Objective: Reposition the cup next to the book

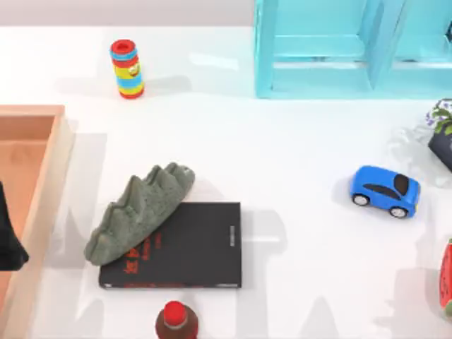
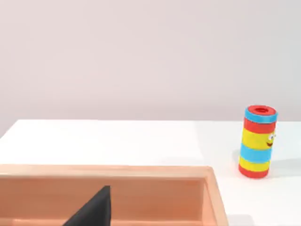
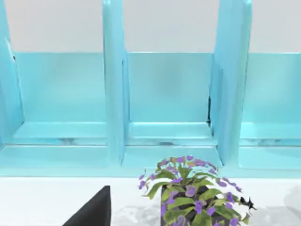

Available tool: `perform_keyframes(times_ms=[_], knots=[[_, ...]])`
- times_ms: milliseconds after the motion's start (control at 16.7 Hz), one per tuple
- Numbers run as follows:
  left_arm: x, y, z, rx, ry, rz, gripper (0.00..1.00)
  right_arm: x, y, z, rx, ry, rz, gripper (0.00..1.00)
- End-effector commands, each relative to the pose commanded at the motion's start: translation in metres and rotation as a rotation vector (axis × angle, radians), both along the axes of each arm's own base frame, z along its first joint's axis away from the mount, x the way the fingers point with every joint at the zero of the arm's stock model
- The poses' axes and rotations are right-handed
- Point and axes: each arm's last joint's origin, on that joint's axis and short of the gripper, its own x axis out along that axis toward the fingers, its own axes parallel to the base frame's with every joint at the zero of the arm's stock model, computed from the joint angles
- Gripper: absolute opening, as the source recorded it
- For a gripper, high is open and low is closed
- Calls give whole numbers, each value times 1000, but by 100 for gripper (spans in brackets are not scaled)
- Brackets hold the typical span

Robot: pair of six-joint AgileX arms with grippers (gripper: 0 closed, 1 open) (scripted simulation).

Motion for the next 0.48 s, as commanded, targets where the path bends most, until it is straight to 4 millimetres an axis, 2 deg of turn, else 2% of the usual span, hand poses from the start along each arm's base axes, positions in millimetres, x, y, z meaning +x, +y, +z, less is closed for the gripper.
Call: perform_keyframes(times_ms=[240, 480], knots=[[0, 0, 0, 0, 0, 0, 100, 0, -1, 4, -30, 24, -14, 100], [0, 0, 0, 0, 0, 0, 100, 4, -10, 26, -207, 166, -71, 100]])
